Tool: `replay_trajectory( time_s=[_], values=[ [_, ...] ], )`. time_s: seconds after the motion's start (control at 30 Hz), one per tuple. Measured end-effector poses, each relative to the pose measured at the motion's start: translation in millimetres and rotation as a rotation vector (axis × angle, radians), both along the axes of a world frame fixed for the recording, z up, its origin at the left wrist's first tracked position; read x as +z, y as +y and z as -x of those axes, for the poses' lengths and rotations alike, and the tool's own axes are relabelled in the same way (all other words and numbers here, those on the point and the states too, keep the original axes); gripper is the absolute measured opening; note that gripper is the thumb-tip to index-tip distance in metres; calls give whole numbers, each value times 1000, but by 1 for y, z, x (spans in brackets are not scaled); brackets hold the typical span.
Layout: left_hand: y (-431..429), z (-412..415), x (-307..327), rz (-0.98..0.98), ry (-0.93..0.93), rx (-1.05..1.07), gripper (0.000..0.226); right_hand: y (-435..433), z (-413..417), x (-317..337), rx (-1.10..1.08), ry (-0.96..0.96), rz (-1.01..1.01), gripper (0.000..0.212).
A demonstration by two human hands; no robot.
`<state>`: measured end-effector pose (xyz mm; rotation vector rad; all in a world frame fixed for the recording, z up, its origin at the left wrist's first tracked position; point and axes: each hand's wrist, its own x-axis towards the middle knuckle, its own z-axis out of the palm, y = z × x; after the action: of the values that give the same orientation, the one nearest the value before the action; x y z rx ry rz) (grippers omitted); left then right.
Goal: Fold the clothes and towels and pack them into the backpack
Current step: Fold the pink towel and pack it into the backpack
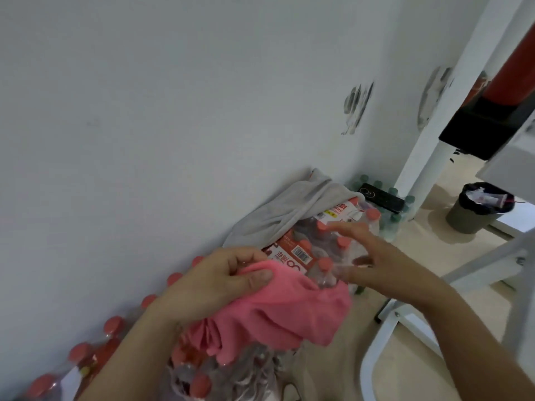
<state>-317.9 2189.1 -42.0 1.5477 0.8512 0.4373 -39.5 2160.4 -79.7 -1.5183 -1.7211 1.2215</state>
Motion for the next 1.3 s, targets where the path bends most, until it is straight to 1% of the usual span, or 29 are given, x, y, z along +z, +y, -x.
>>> replay_trajectory(
  time_s=[0.03,0.07,0.1,0.13,0.2,0.23,0.27,0.3,0.33,0.4,0.43,0.5,0.57,0.6,0.63,0.67,0.73,0.77,0.8,0.83,0.87,0.9,0.97,1.03,1.1,1.17,1.2,1.23,1.3],
  values=[
    [-5,-3,1,13,-1,0,12,-2,18,7,167,150,83,67],
    [-10,-7,4,15,10,1,22,-4,34,9,306,249,136,71],
    [-15,-9,6,-23,37,1,31,-6,48,7,384,319,159,70],
    [-21,-10,9,-67,68,9,39,-8,58,4,390,368,171,66],
    [-35,-10,12,-148,140,70,53,-11,65,1,288,408,155,51],
    [-43,-9,12,-191,197,116,60,-13,64,1,248,393,119,43],
    [-53,-7,13,-255,281,152,64,-15,61,-1,225,335,65,36],
    [-62,-5,12,-352,375,164,64,-19,56,-2,210,258,3,29],
    [-72,-2,11,-463,467,152,58,-23,52,-1,203,193,-51,24],
    [-92,2,9,-649,586,163,39,-31,46,3,239,145,-127,18],
    [-101,4,9,-689,603,211,29,-36,47,7,277,125,-154,15],
    [-119,10,10,-645,602,306,19,-43,48,15,345,-11,-230,11],
    [-136,17,11,-527,553,368,8,-49,53,17,367,-217,-362,24],
    [-144,20,13,-488,549,383,7,-52,57,16,363,-268,-411,30],
    [-151,24,12,-505,569,396,17,-55,62,15,356,-270,-425,32],
    [-156,29,12,-529,600,412,23,-59,67,13,367,-236,-405,30],
    [-165,38,12,-563,614,521,22,-67,80,12,401,-64,-243,18],
    [-169,44,12,-578,591,602,22,-72,87,13,421,23,-169,13],
    [-172,47,14,-570,553,687,23,-76,92,15,439,74,-135,13],
    [-175,52,16,-540,488,752,24,-78,98,16,459,69,-145,20],
    [-177,57,18,-499,414,790,24,-80,104,17,480,16,-184,25],
    [-179,63,19,-459,339,799,24,-80,110,18,486,-49,-239,26],
    [-183,77,25,-385,234,767,23,-78,121,19,457,-151,-316,23],
    [-186,95,31,-283,135,732,20,-75,130,17,416,-260,-370,29],
    [-190,117,36,-180,61,694,25,-71,135,12,363,-364,-388,33],
    [-195,142,38,-107,3,666,25,-68,138,12,323,-416,-341,31],
    [-198,156,38,-74,-39,672,29,-66,140,13,322,-406,-304,32],
    [-202,169,37,-34,-86,689,34,-65,142,17,320,-358,-266,34],
    [-207,196,32,28,-143,718,38,-64,148,30,288,-189,-162,38]
  ],
)
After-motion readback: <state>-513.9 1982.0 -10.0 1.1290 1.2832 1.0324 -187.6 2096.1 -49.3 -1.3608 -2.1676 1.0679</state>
